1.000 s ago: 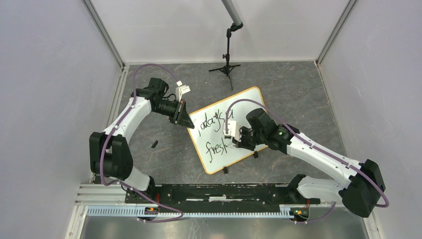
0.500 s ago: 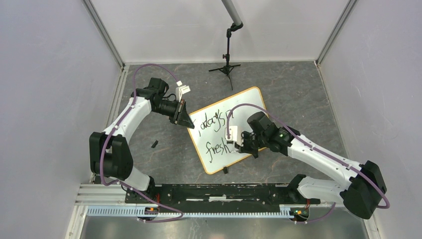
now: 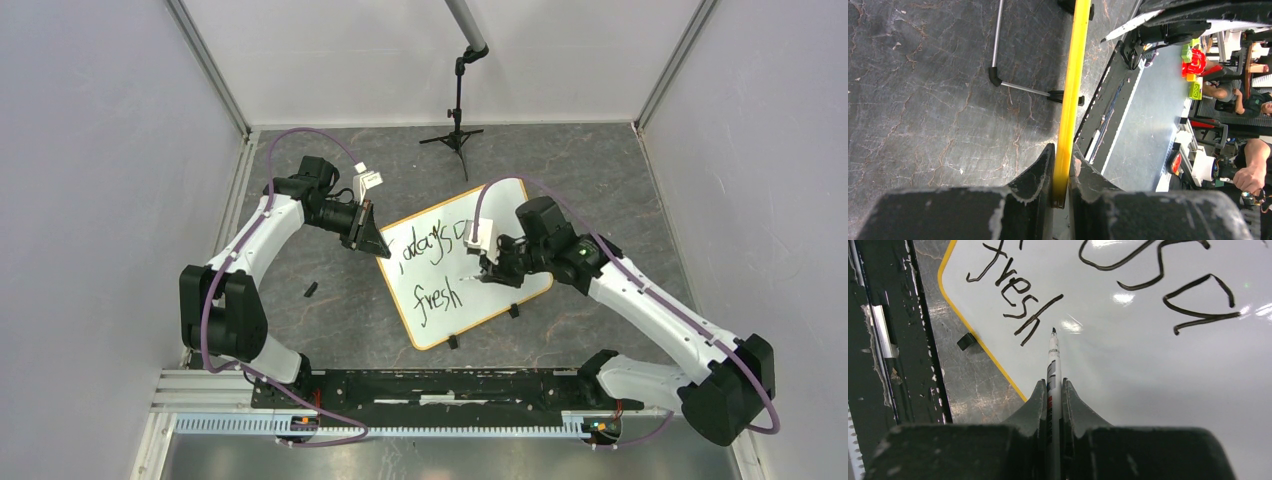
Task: Write a sentence on the whiteboard
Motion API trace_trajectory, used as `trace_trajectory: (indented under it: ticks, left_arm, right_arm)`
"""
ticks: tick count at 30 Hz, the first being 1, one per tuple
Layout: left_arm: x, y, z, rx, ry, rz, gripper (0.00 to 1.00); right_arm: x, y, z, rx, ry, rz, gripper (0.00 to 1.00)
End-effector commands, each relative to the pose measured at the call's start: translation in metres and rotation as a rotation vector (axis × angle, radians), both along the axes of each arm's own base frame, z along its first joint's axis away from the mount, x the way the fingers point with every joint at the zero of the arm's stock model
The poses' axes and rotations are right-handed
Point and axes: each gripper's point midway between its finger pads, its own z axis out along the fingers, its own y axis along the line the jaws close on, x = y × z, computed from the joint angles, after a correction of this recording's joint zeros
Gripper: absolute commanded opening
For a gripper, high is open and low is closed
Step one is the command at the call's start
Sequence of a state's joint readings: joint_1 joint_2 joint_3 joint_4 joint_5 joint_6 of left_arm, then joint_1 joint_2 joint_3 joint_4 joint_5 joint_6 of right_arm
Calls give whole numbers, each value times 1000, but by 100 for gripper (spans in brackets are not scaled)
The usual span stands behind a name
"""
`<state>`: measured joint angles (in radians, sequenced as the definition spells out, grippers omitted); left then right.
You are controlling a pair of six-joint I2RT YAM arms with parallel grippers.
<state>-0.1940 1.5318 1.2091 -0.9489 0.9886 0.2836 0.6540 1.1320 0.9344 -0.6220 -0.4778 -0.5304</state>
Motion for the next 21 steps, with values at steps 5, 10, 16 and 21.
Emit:
trace_trajectory:
  ticks: [5,10,16,21]
  left_arm:
    - [15,4,-8,56,-103,-23,3]
    - [14,4,-8,53,-102,-25,3]
    - [13,4,-7,53,-107,-26,3]
    - [13,4,-8,54,-108,-28,3]
  right_arm:
    - [3,-8,21,63,8,14,0]
    - [-2,-13,22,71,23,39,0]
    - [0,-17,18,61,29,22,0]
    - [6,-22,14,61,42,0,0]
